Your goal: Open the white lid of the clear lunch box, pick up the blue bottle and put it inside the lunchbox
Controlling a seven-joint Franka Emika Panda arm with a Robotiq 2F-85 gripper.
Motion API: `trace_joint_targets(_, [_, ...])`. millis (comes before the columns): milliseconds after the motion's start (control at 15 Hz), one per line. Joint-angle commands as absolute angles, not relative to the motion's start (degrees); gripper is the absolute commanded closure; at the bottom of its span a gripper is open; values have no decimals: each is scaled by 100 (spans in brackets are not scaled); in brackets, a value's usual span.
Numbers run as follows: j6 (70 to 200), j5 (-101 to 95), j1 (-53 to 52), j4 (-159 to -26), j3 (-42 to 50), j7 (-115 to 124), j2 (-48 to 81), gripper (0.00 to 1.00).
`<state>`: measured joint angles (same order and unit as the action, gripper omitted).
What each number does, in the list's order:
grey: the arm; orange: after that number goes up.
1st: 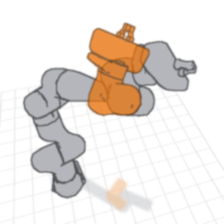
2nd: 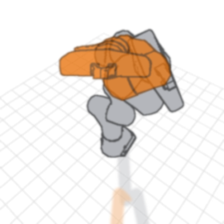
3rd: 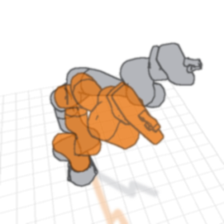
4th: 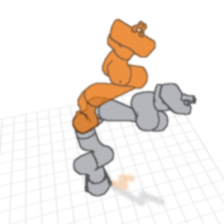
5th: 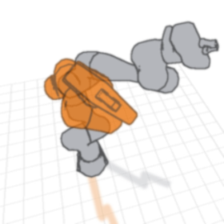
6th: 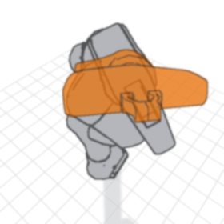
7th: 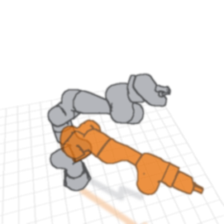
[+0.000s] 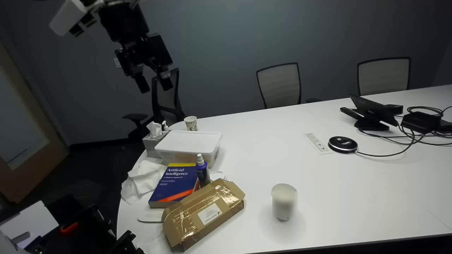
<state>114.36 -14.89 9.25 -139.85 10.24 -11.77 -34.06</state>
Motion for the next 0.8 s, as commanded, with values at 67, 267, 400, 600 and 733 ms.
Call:
trace_joint_targets(67, [11581,-1499,942,-13946,1000,-1000,-3254,0])
trace_joint_targets(267, [12108,-1466,909,-13768,848,-499,-2629,0])
trace_joint_targets(400, [12652,-1430,892,-13576,656,68,-1961,0])
trace_joint_targets(600, [13287,-1399,791,-13232,333,787,-952,0])
trace_joint_targets(733, [13605,-1364,672,-12883,169,1221,-209,0])
